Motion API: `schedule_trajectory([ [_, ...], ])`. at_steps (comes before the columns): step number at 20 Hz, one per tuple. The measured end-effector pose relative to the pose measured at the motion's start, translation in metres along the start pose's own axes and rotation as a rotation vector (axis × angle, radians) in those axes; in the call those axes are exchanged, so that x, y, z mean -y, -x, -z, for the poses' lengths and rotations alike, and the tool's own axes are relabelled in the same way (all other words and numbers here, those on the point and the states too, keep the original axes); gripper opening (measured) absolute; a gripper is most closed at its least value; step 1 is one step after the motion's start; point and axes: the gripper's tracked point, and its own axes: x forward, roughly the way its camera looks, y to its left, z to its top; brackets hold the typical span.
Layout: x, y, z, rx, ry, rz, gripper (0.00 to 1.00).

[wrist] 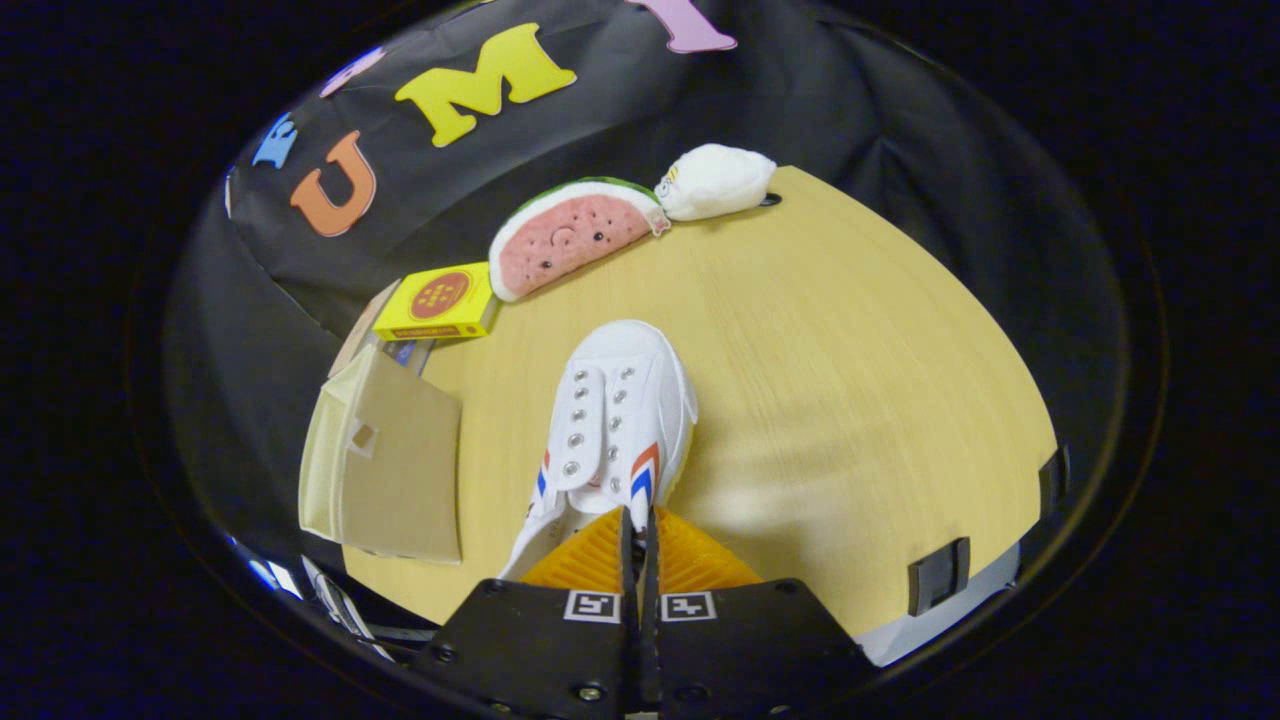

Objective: Open the storage box then place both shoes into the box .Put the left shoe in first, then the right shoe, with the right side of both shoes facing outward in a uniform manner.

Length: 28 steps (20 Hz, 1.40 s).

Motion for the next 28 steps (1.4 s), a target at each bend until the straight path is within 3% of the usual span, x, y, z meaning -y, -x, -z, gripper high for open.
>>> schedule_trajectory([
  [5,-0.039,0.039,-0.005,0.061,0.026,-0.032,0.0],
  [11,-0.122,0.078,-0.001,0.16,0.11,-0.057,0.0],
  [20,-0.257,0.043,0.019,0.163,0.194,-0.155,0.0],
  [28,-0.305,-0.011,0.027,0.197,0.209,-0.142,0.0],
])
